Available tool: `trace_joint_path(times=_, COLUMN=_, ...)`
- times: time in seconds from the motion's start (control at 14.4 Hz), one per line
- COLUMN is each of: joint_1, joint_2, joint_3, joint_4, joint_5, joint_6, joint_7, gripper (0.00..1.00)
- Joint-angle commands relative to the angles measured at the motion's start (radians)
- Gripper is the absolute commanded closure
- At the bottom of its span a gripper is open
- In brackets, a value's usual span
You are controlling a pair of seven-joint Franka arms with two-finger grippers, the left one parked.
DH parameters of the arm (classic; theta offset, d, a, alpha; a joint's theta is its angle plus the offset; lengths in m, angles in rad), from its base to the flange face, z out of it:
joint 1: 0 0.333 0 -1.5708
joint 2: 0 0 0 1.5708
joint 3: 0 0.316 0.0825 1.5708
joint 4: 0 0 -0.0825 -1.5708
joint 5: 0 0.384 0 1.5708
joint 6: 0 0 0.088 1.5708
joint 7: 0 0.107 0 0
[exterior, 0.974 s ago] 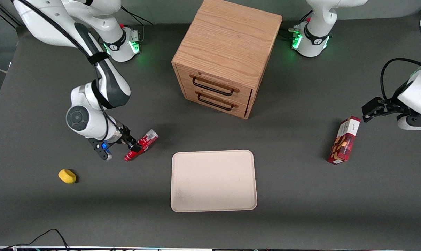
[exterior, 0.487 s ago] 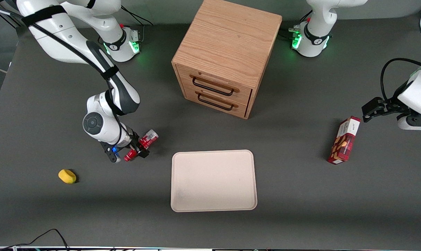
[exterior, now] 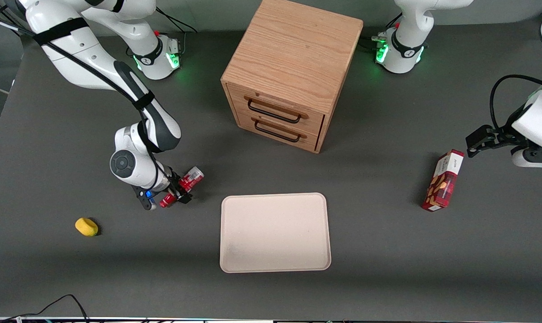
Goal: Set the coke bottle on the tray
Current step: 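Lower the right gripper around the bottle's body and close it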
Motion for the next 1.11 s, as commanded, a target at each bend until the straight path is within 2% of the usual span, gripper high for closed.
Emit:
trace_joint_path(times=0.0, joint_1=0.014, joint_2=0.005, joint_3=-0.009, joint_4=0.006, joint_5=-0.020, joint_6=0.010, joint_7=0.033, gripper=0.28)
trace_joint_path(times=0.21, joint_1=0.014, joint_2=0.005, joint_3=-0.009, joint_4=0.006, joint_5=-0.020, joint_6=0.009, joint_7=0.033, gripper=0.72)
trace_joint_path(times=0.28, joint_1=0.015, joint_2=0.005, joint_3=-0.009, joint_4=0.006, joint_5=-0.020, joint_6=0.009, joint_7=0.033, gripper=0.85)
trace_joint_path(times=0.35, joint_1=0.016, joint_2=0.004, joint_3=-0.009, joint_4=0.007, joint_5=-0.020, joint_6=0.009, joint_7=0.033, gripper=0.91)
trace_joint_path(times=0.56, joint_1=0.017, joint_2=-0.028, joint_3=-0.009, joint_4=0.012, joint_5=-0.032, joint_6=-0.003, joint_7=0.028, gripper=0.92)
trace_joint_path(times=0.77, joint_1=0.019, joint_2=-0.067, joint_3=0.003, joint_4=0.044, joint_5=-0.145, joint_6=-0.034, joint_7=0.027, gripper=0.92)
trace_joint_path(times=0.9, joint_1=0.035, joint_2=-0.065, joint_3=0.016, joint_4=0.108, joint_5=-0.179, joint_6=-0.054, joint_7=0.010, gripper=0.91)
trace_joint_path(times=1.04, joint_1=0.051, joint_2=-0.052, joint_3=0.043, joint_4=0.223, joint_5=-0.217, joint_6=-0.147, joint_7=-0.016, gripper=0.91)
